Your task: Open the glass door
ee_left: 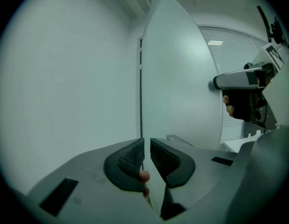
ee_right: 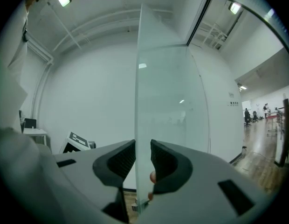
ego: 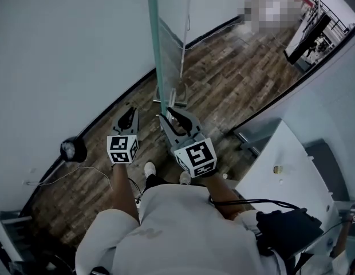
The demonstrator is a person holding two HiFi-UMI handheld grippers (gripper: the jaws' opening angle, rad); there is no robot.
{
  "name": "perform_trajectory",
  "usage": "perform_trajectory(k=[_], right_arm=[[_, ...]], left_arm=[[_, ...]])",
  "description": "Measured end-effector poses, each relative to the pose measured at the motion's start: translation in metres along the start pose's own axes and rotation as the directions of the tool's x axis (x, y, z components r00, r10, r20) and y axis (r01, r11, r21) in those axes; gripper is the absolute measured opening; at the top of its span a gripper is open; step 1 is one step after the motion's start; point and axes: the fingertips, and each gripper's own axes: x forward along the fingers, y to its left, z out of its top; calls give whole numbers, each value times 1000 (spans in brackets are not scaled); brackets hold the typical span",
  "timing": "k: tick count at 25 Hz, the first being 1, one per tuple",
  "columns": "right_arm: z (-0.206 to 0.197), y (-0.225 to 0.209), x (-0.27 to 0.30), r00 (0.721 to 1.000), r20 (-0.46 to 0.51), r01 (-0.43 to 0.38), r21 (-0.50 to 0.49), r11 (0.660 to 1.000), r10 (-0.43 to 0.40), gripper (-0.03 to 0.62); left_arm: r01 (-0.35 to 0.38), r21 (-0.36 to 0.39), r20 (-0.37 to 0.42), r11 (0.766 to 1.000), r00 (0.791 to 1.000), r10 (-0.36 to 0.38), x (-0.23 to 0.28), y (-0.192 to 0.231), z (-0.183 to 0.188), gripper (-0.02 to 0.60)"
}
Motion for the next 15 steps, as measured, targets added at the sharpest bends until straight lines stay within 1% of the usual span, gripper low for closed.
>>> perform_trajectory(k=[3,6,10,12,15], right_arm=[[0,17,30,1000,-5,-2,1,1000,2,98],[2,40,58,1000,-8,-30,-1,1000,30,105],[3,60,67,999,8,-54,-3,999,54,109],[6,73,86,999,1,-39,1,999,39,109],[13,96,133,1000,-13,8,5,1000,-8,109]], left_arm=[[-55,-30,23,998,998,56,-18,29,2,41],[-109,-53,42,993,993,111,-42,59,4,41],[-179,-66,71,982,981,183,-73,72,5,40],[-205,-74,68,976,975,210,-83,91,4,40],[-235,-90,57,968,969,241,-94,138,1,41]])
